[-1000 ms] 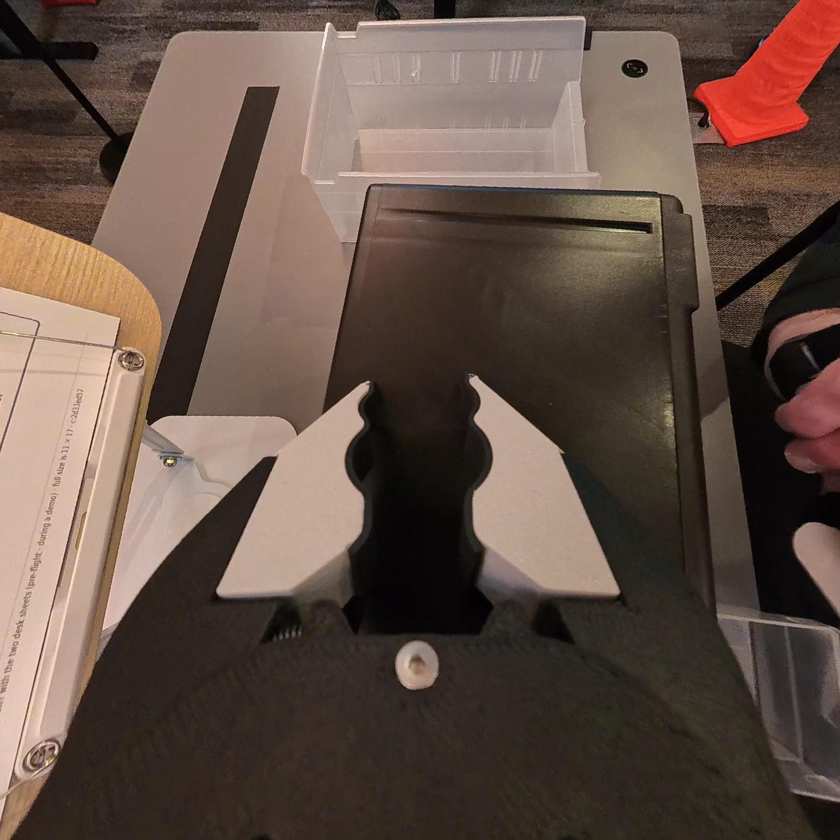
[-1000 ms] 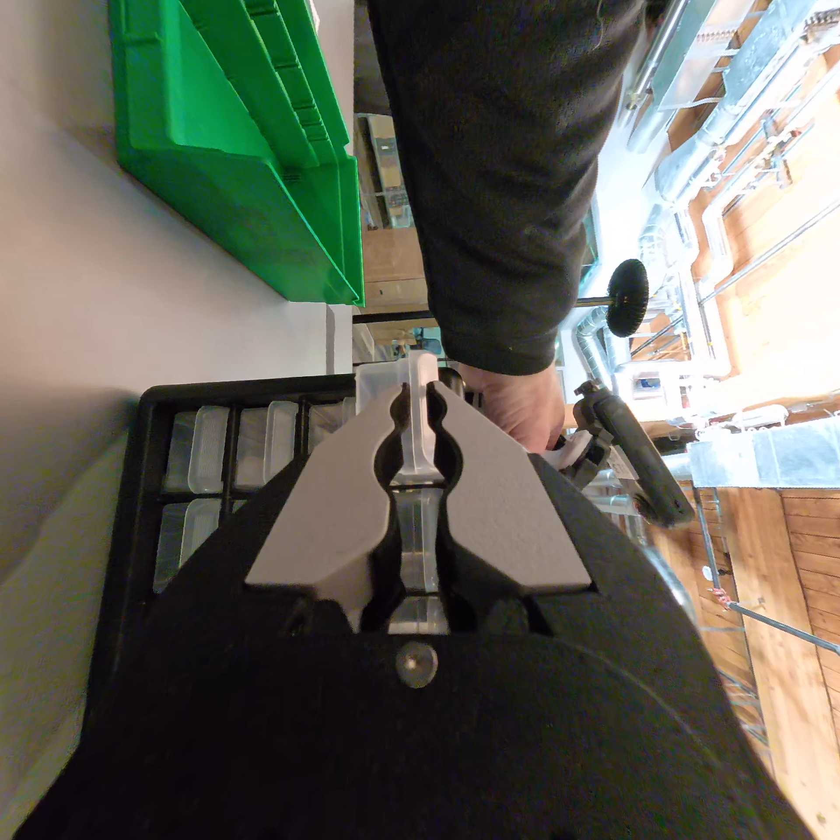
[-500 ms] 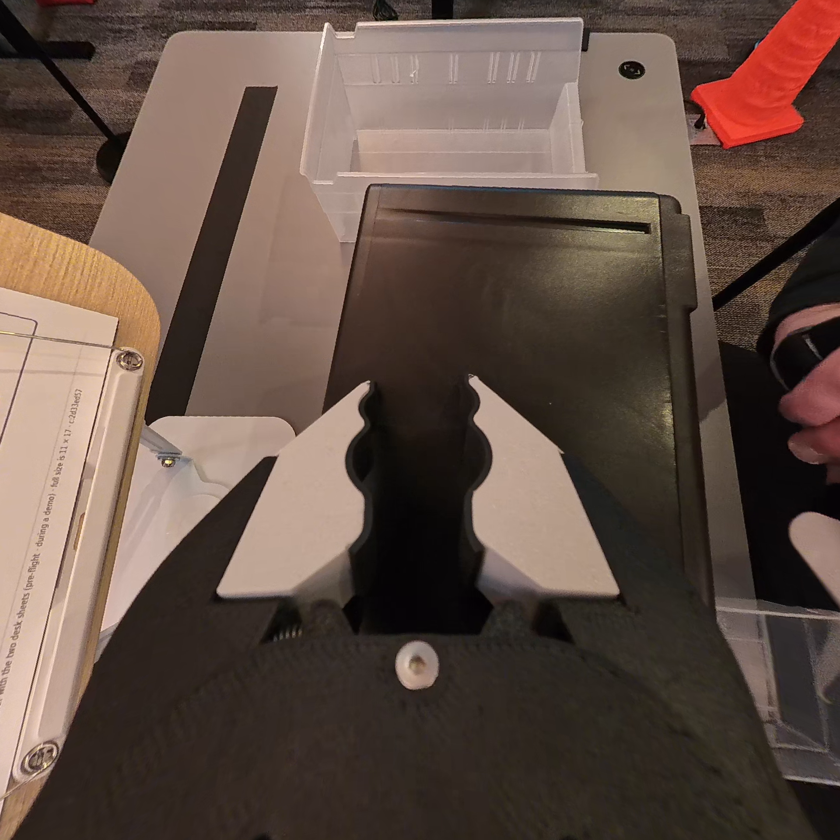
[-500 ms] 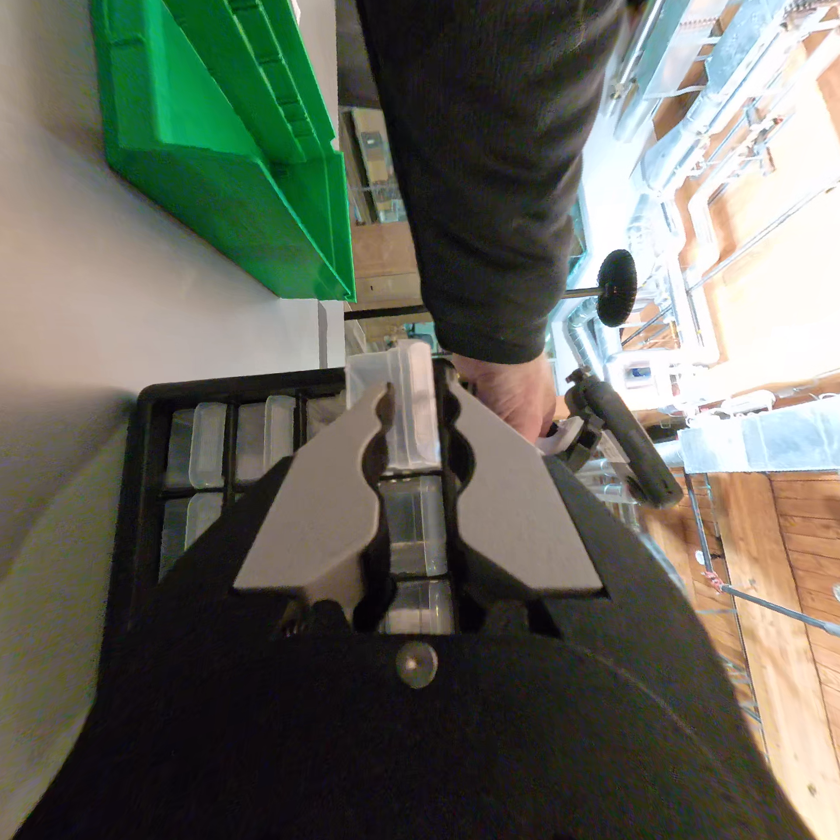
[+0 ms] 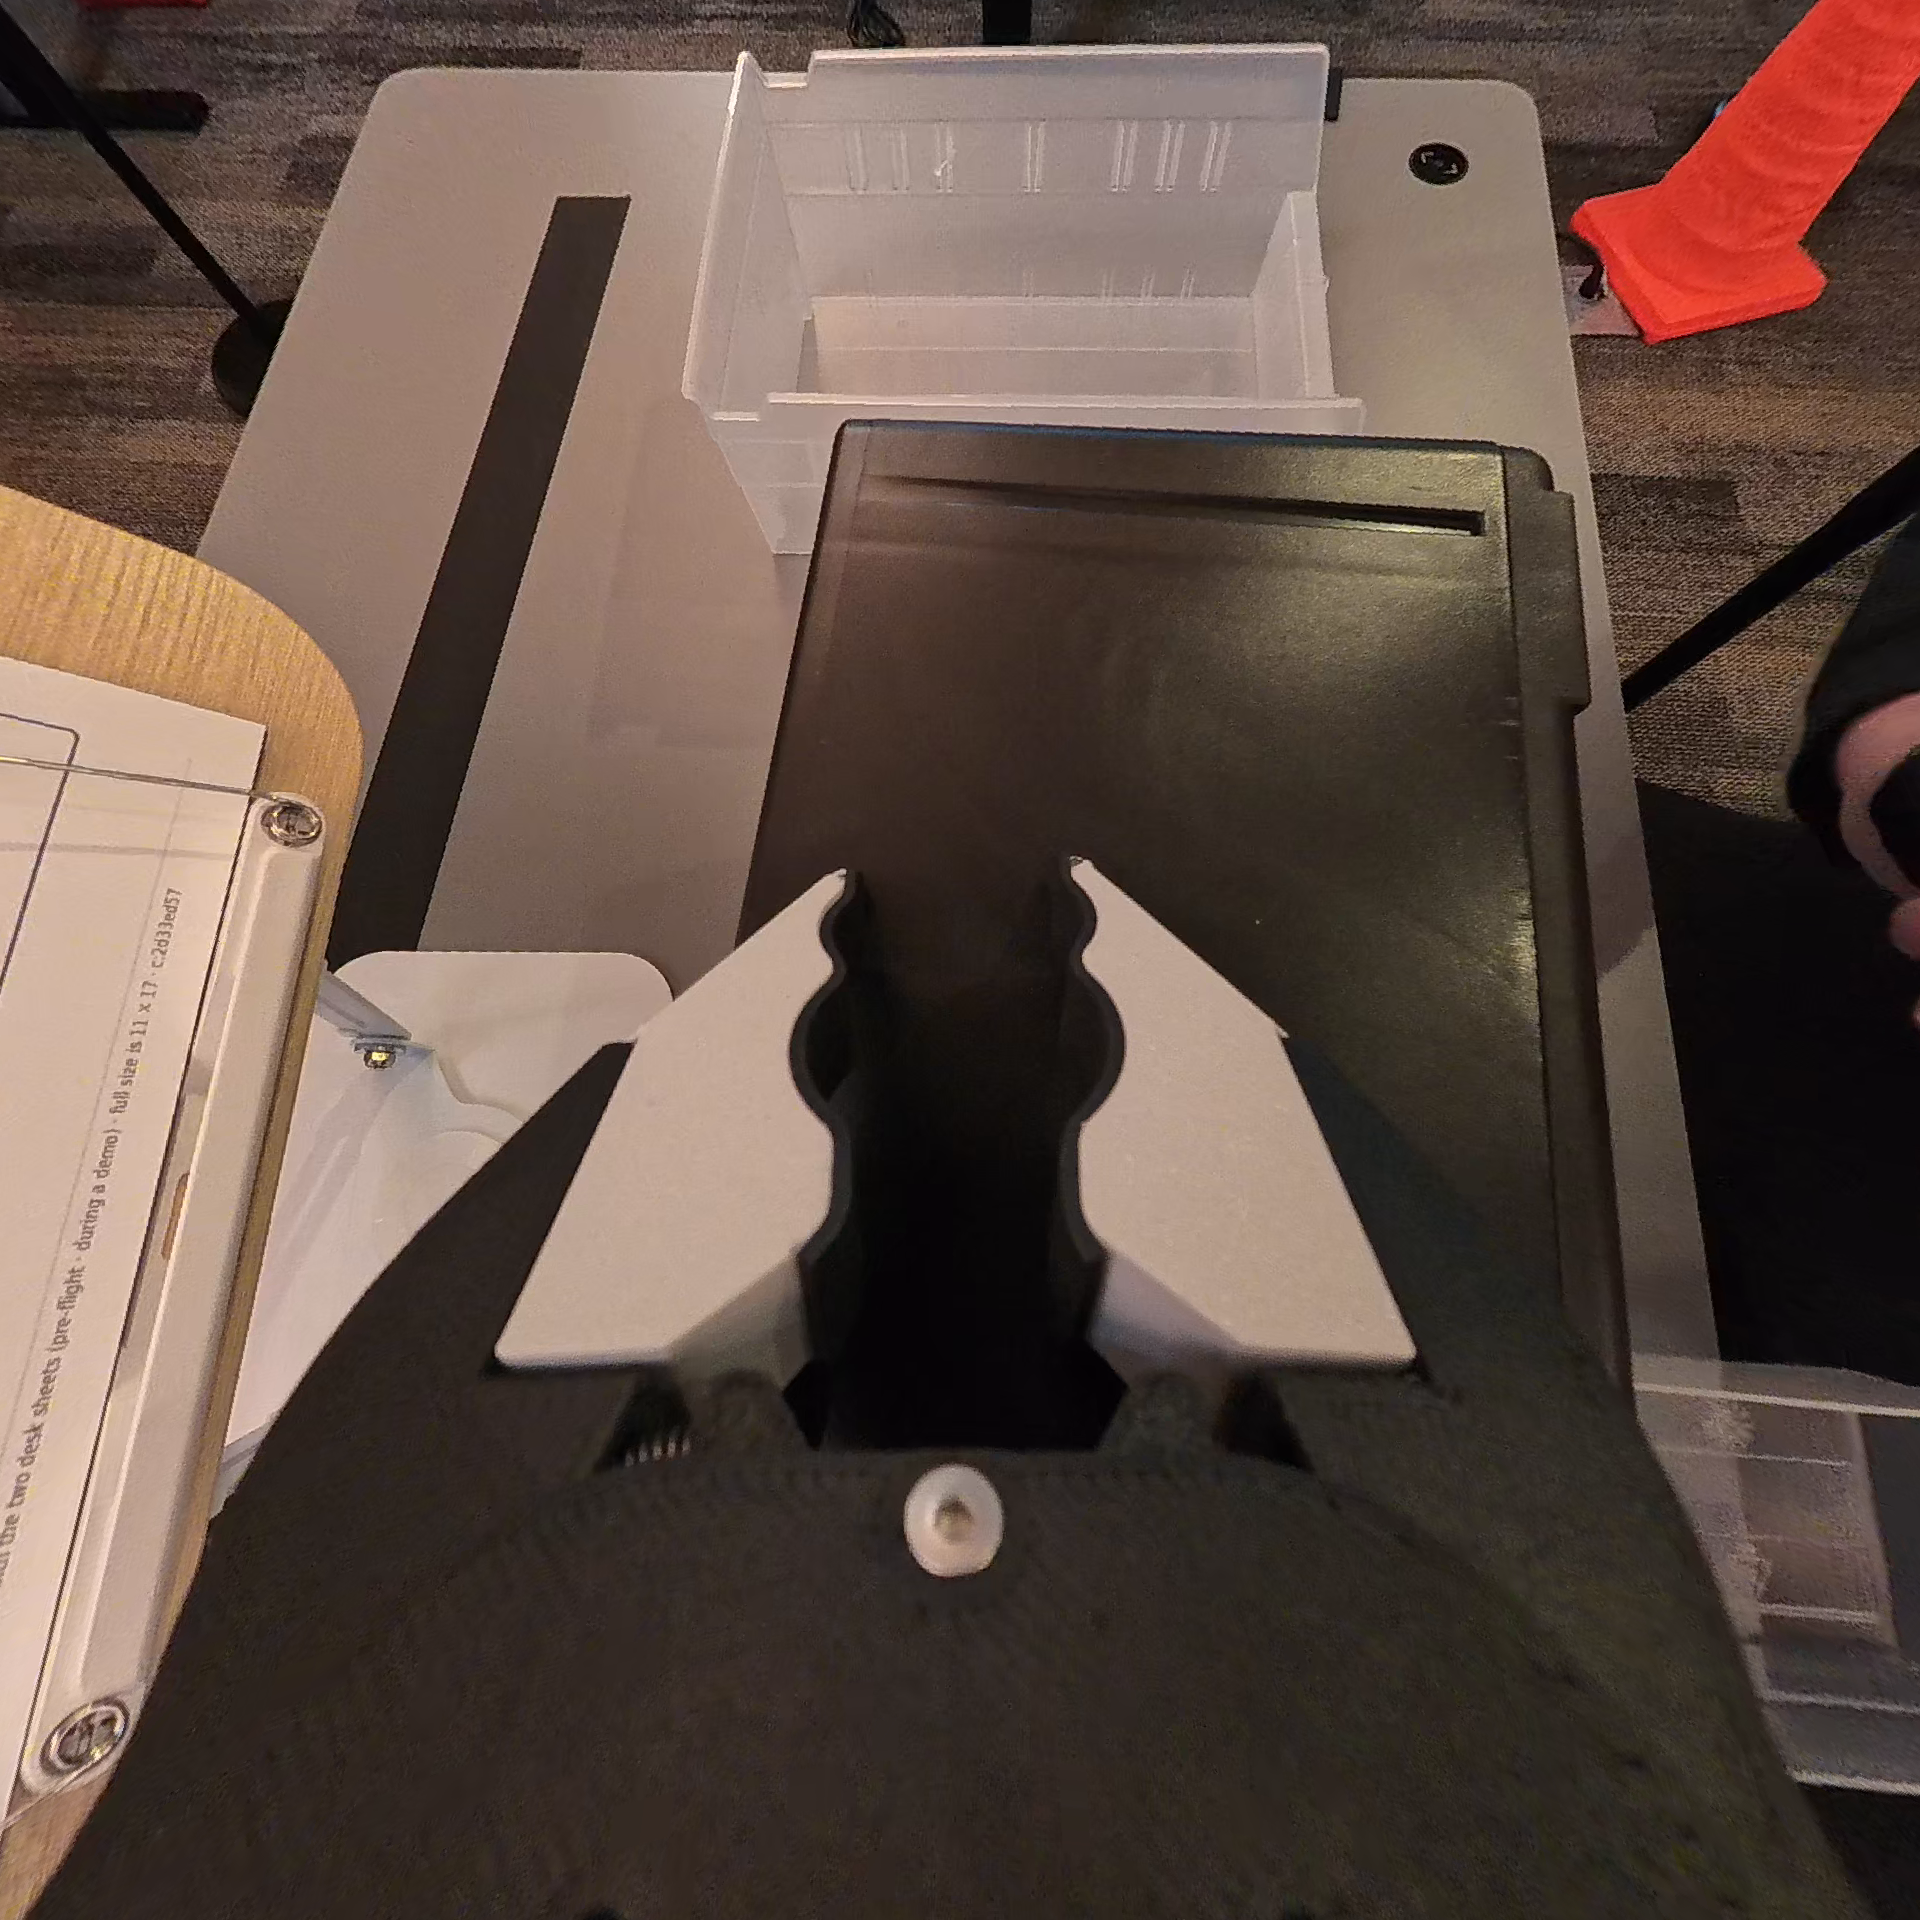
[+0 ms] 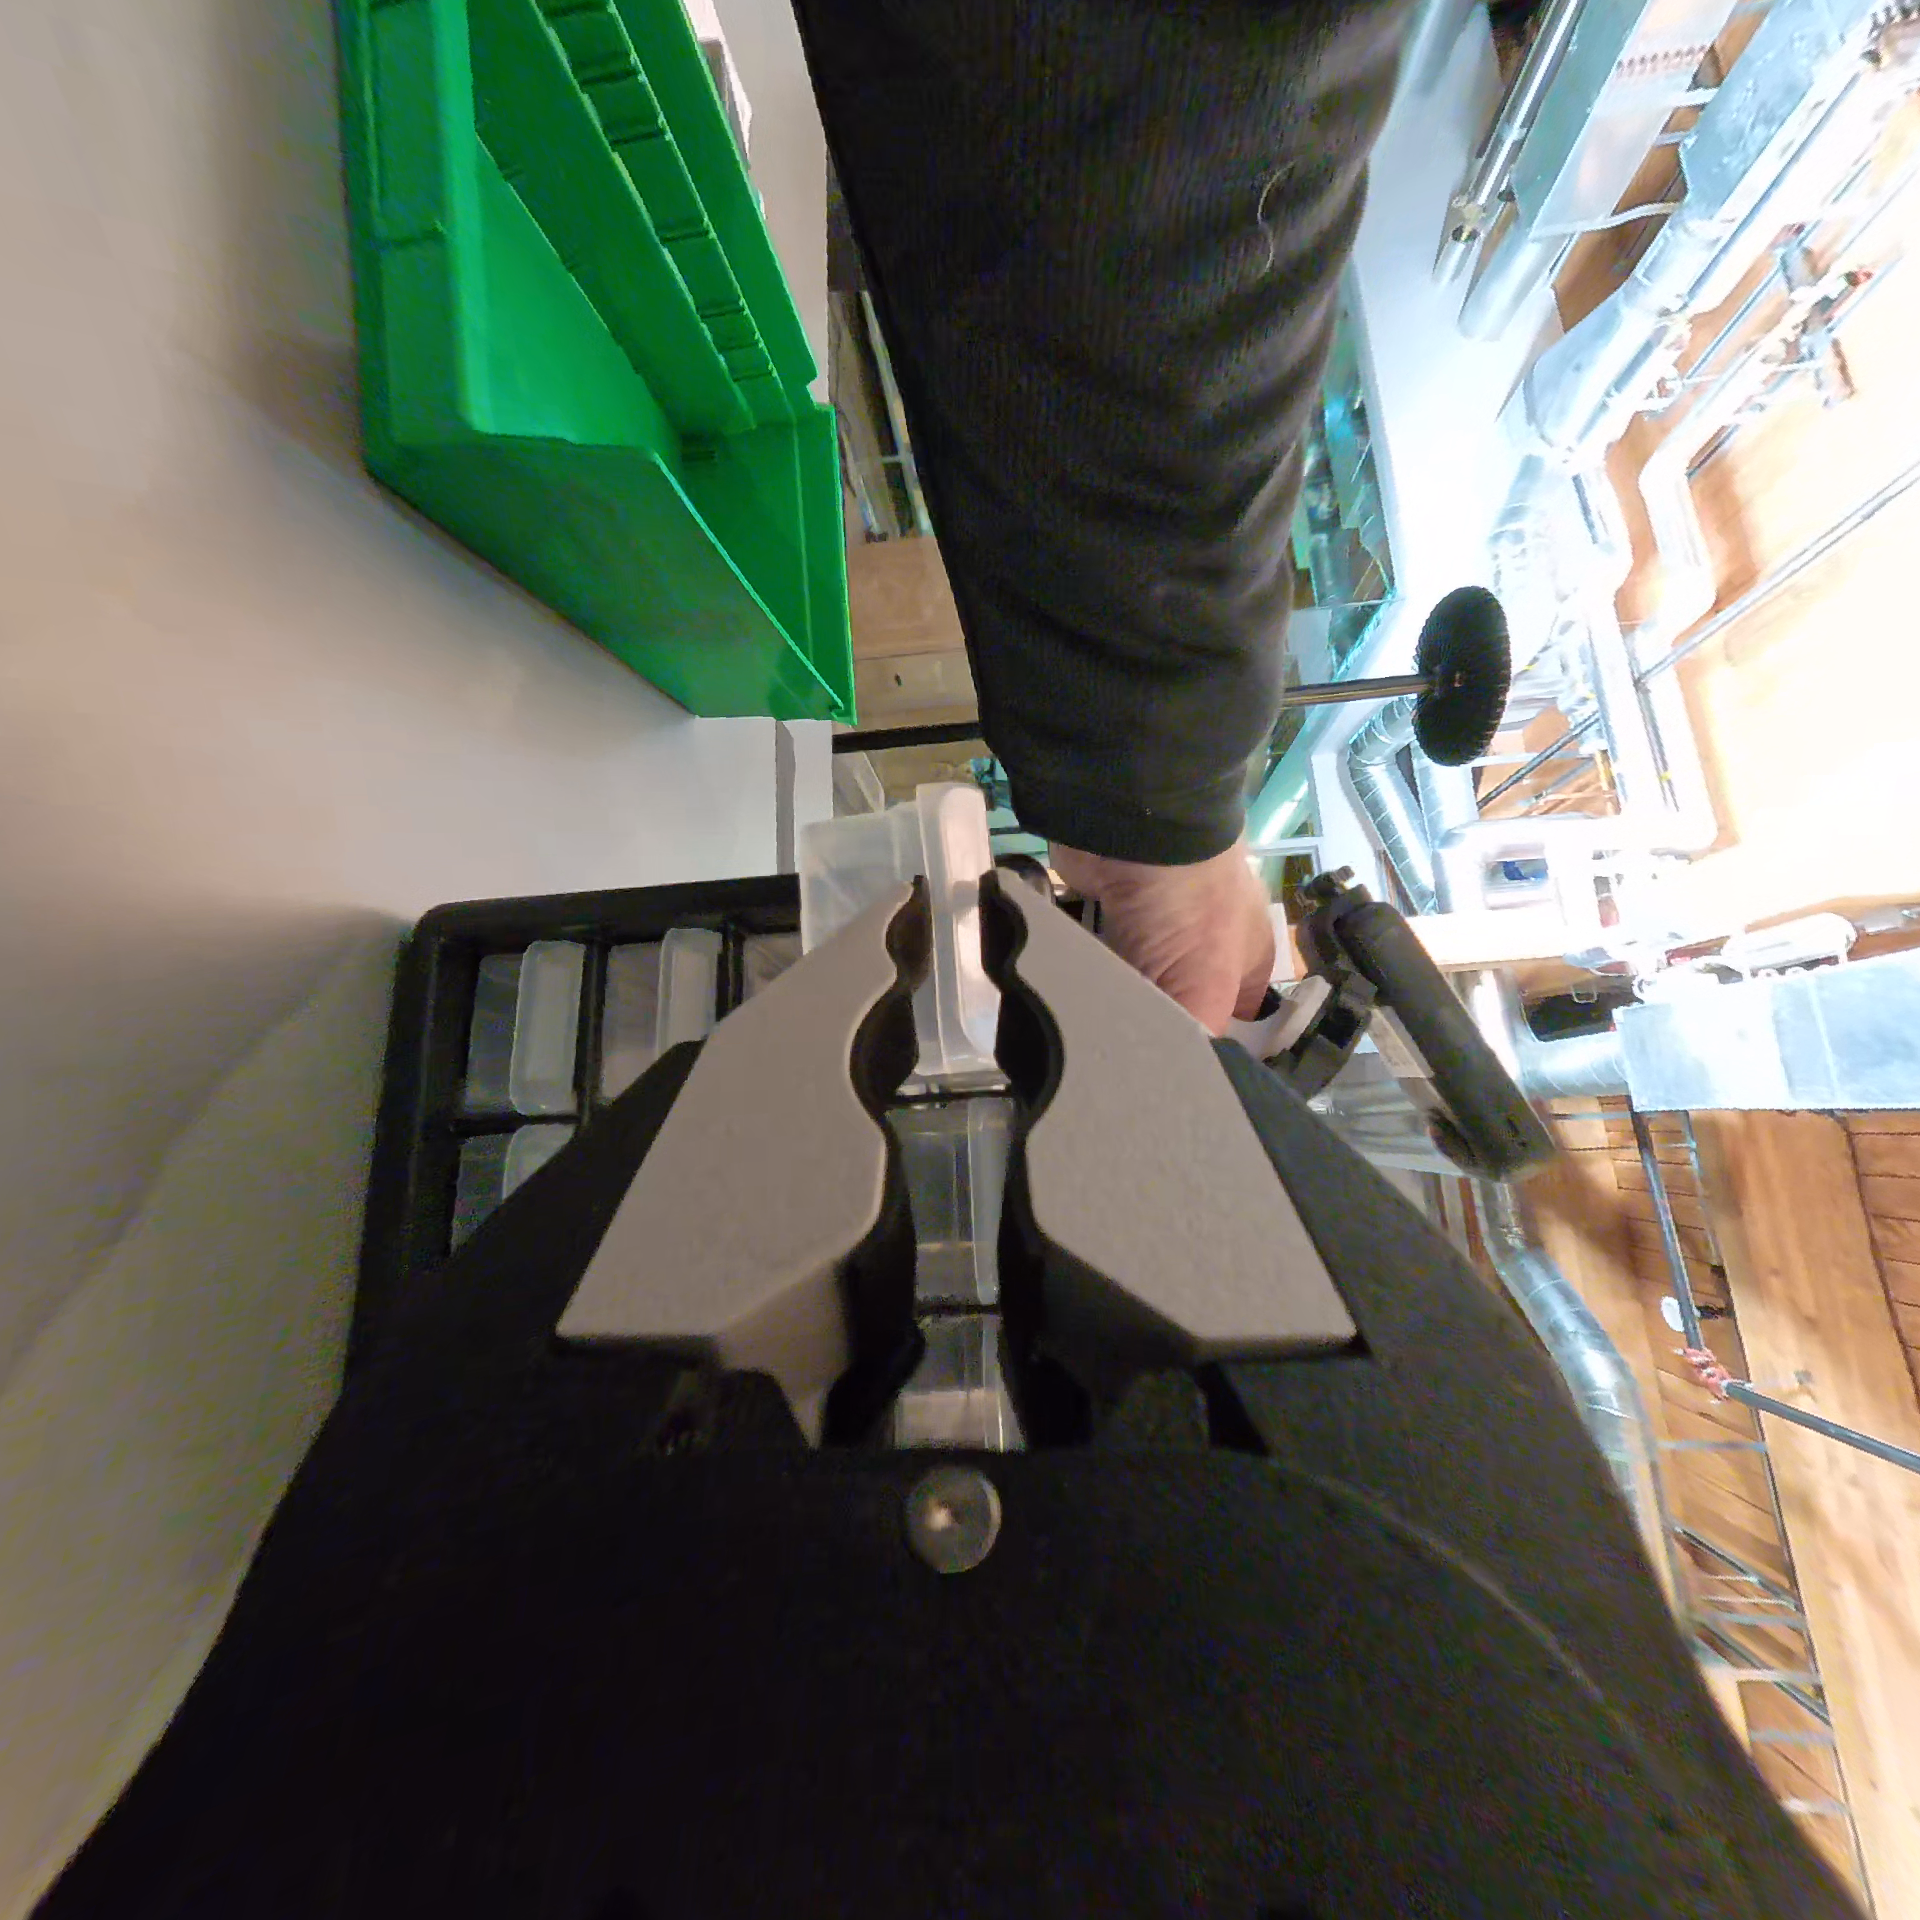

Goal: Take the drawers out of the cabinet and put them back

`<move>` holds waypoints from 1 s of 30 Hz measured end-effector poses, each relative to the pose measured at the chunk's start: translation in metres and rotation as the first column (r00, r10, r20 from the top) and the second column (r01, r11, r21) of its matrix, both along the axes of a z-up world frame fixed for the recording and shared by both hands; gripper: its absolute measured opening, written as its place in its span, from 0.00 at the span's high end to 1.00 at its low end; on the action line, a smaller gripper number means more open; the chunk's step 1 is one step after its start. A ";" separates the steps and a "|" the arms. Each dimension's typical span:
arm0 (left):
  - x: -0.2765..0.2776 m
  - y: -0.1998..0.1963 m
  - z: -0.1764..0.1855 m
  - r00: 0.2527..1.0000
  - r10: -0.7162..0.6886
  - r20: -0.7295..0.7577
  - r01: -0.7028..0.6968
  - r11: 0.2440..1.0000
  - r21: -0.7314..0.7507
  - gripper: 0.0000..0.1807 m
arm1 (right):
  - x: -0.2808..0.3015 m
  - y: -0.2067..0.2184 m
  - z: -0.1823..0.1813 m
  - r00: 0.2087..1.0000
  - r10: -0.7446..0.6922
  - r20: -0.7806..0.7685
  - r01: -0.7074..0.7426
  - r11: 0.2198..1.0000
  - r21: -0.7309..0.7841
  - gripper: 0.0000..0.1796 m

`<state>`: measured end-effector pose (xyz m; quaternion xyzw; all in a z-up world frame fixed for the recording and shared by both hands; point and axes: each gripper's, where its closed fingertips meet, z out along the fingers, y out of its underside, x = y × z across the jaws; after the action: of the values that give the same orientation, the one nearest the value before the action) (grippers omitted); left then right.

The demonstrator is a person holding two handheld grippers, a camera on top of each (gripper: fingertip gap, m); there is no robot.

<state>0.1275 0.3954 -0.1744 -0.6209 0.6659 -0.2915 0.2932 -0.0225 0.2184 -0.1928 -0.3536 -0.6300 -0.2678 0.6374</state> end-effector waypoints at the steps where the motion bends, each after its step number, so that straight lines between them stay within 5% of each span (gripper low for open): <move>1: 0.000 0.000 0.000 1.000 0.000 0.000 0.000 1.000 -0.001 0.80 | -0.001 -0.004 0.000 1.000 0.005 0.000 -0.005 1.000 0.000 0.96; 20: 0.000 0.000 0.000 1.000 -0.001 0.001 0.001 1.000 -0.001 0.80 | -0.019 -0.047 0.000 0.998 0.058 0.027 -0.059 0.998 0.025 0.99; 30: 0.000 0.000 0.000 1.000 -0.002 0.002 0.002 1.000 0.002 0.81 | 0.015 -0.042 0.020 0.999 0.038 -0.038 -0.042 0.992 -0.122 1.00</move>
<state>0.1271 0.3950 -0.1743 -0.6198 0.6665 -0.2917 0.2941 -0.0077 0.1763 -0.1726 -0.3840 -0.6408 -0.2095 0.6309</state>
